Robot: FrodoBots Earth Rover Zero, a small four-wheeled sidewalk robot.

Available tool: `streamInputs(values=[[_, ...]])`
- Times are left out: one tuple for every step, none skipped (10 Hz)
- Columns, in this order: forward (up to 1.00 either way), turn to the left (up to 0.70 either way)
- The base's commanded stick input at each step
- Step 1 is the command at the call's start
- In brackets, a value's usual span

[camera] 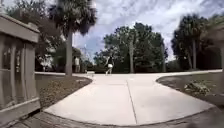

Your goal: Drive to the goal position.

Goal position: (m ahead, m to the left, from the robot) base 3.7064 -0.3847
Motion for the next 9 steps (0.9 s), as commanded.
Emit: streamInputs(values=[[0.70,0.00],[0.70,0.00],[0.70,0.00],[0.70,0.00],[0.70,0.00],[0.70,0.00],[0.70,0.00],[0.70,0.00],[0.70,0.00]])
